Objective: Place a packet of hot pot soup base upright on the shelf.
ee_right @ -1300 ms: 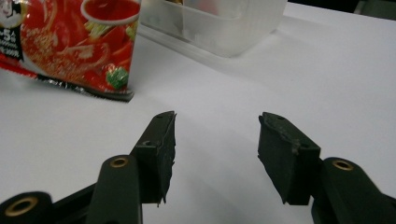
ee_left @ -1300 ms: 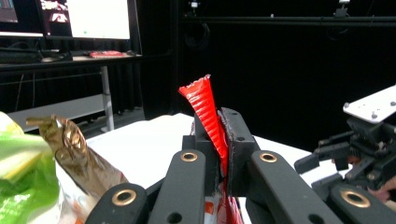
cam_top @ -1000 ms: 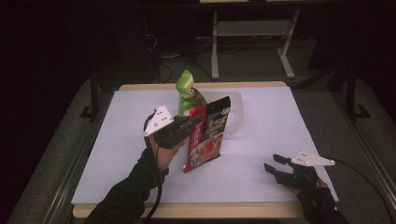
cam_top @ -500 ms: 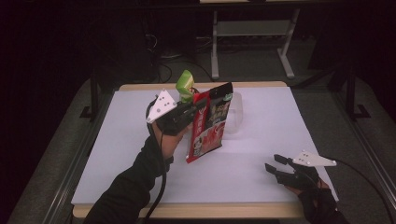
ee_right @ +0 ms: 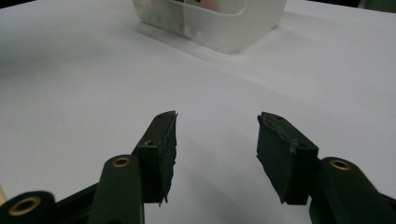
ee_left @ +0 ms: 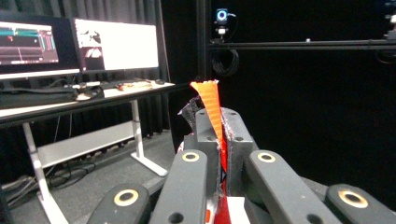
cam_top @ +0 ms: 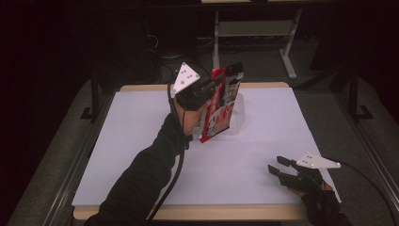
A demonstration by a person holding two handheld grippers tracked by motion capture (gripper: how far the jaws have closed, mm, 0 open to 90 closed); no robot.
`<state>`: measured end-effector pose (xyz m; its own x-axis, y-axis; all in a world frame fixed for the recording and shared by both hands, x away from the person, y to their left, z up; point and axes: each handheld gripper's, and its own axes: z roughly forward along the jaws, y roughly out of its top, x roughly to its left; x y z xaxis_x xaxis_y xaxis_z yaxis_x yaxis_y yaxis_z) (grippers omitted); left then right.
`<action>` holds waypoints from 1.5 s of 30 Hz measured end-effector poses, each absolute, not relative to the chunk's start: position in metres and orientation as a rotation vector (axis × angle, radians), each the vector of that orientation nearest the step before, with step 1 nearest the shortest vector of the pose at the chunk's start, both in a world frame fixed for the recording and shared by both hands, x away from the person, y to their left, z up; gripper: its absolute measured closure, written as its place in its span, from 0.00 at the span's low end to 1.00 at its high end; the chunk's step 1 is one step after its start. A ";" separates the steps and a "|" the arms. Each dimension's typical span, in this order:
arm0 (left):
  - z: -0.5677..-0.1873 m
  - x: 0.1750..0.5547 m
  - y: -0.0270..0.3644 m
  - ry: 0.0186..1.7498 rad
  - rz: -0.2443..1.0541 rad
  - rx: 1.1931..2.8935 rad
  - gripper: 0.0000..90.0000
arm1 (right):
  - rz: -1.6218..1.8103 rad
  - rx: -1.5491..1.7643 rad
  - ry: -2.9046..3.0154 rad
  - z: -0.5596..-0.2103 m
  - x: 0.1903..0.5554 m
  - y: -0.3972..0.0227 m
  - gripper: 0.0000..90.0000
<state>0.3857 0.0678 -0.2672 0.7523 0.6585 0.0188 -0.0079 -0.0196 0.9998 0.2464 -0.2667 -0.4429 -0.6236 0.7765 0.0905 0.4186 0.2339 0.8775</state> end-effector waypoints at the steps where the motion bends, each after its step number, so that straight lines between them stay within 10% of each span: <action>1: -0.268 0.390 0.064 0.560 0.575 1.511 0.97 | 1.350 1.101 2.149 -0.443 0.246 -0.267 0.52; 26: -0.296 0.477 0.001 0.745 0.671 1.483 0.97 | 1.370 1.090 2.169 -0.446 0.247 -0.264 0.52; 45: -0.326 0.450 0.013 0.671 0.616 1.497 0.94 | 1.364 1.090 2.185 -0.447 0.247 -0.261 0.52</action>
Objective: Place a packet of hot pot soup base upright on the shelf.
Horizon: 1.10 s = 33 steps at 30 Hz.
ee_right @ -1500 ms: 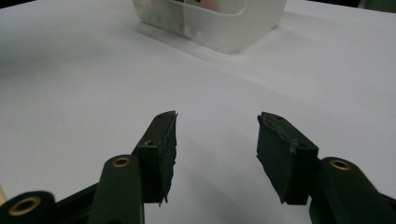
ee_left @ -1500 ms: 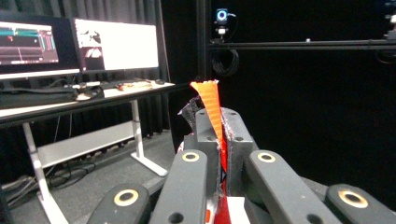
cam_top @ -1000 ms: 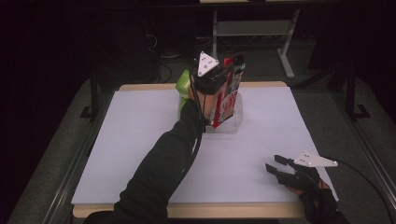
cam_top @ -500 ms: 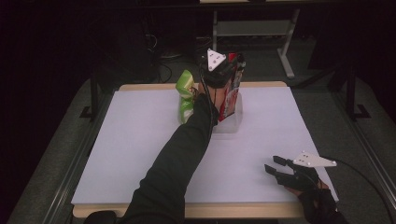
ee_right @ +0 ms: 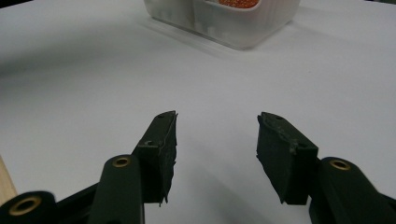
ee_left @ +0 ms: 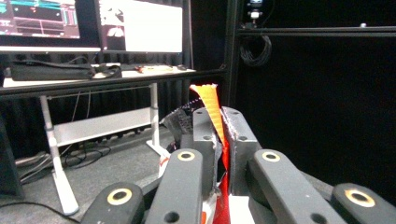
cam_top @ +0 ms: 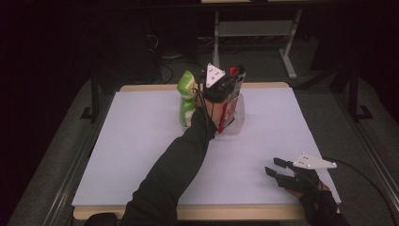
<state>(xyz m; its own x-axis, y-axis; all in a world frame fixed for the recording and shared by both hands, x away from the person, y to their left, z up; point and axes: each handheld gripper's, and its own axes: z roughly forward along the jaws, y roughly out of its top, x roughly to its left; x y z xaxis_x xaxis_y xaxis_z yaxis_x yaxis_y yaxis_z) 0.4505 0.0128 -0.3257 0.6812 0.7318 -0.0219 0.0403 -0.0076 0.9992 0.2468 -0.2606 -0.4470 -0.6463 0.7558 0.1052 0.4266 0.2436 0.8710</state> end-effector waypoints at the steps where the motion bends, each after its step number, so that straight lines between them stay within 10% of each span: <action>1: -0.325 0.449 0.015 0.667 0.611 1.503 0.93 | 1.364 1.092 2.186 -0.447 0.247 -0.261 0.52; 11: -0.332 0.441 0.048 0.665 0.646 1.529 0.91 | 1.356 1.087 2.205 -0.449 0.247 -0.257 0.52; 21: -0.341 0.442 0.057 0.724 0.685 1.549 0.57 | 1.346 1.087 2.222 -0.451 0.248 -0.255 0.52; 33: -0.344 0.428 0.068 0.734 0.629 1.595 0.40 | 1.338 1.077 2.230 -0.451 0.248 -0.253 0.51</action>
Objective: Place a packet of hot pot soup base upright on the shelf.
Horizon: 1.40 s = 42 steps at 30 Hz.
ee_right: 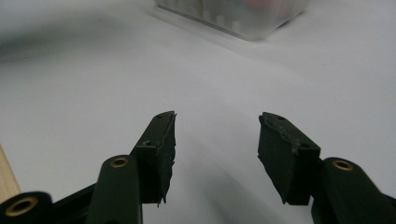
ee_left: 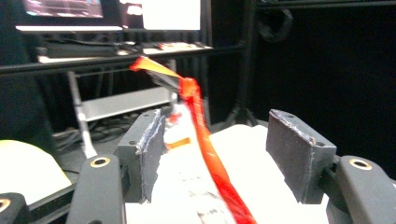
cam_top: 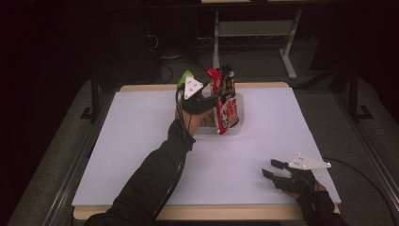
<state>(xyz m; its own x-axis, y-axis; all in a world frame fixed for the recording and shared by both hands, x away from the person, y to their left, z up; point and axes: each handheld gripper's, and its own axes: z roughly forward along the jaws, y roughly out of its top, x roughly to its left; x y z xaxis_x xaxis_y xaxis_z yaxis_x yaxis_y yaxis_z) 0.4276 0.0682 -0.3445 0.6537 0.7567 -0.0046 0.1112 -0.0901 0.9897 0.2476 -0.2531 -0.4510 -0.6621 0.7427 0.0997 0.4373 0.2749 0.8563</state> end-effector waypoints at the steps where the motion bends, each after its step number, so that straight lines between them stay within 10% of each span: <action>1: -0.345 0.427 0.065 0.739 0.621 1.649 0.39 | 1.336 1.076 2.232 -0.451 0.247 -0.253 0.51; 17: -0.360 0.444 0.028 0.917 0.537 2.026 0.26 | 1.324 1.075 2.256 -0.451 0.247 -0.250 0.49; 27: -0.380 0.444 0.021 0.910 0.516 1.952 0.73 | 1.337 1.081 2.253 -0.451 0.248 -0.252 0.49; 42: -0.402 0.437 0.025 0.732 0.611 1.690 0.73 | 1.331 1.063 2.252 -0.451 0.247 -0.251 0.50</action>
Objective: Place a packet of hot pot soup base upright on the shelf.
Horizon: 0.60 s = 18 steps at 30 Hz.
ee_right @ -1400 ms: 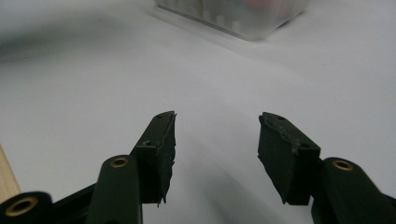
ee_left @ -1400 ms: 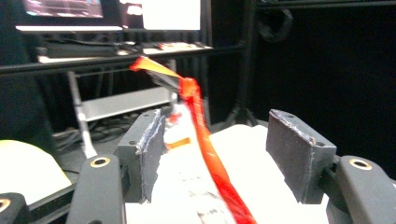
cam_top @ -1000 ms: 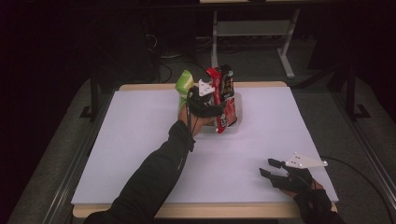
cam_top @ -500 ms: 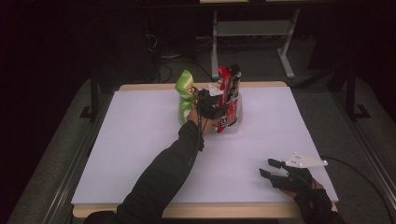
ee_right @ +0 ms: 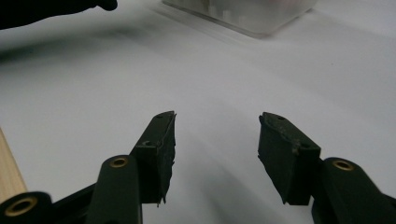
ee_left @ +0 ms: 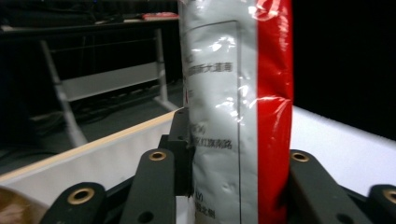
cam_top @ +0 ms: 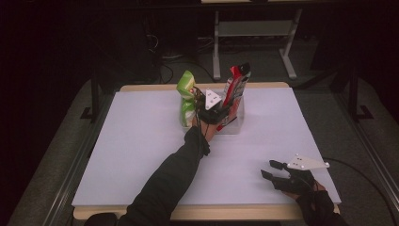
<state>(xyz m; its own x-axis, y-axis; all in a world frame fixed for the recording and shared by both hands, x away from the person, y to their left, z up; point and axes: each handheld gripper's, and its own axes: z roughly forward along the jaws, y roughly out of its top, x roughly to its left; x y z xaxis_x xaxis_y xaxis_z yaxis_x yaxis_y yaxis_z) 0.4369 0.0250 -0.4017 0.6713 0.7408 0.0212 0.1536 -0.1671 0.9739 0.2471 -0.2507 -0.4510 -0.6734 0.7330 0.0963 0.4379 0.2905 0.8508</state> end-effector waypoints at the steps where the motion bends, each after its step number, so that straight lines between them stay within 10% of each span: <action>1: -0.401 0.437 0.027 0.730 0.593 1.704 0.70 | 1.329 1.062 2.253 -0.451 0.247 -0.251 0.50; 8: -0.396 0.424 0.044 0.624 0.588 1.914 0.51 | 1.325 1.060 2.261 -0.451 0.247 -0.250 0.49; 18: -0.398 0.409 0.067 0.613 0.454 1.979 0.58 | 1.320 1.059 2.274 -0.451 0.247 -0.249 0.49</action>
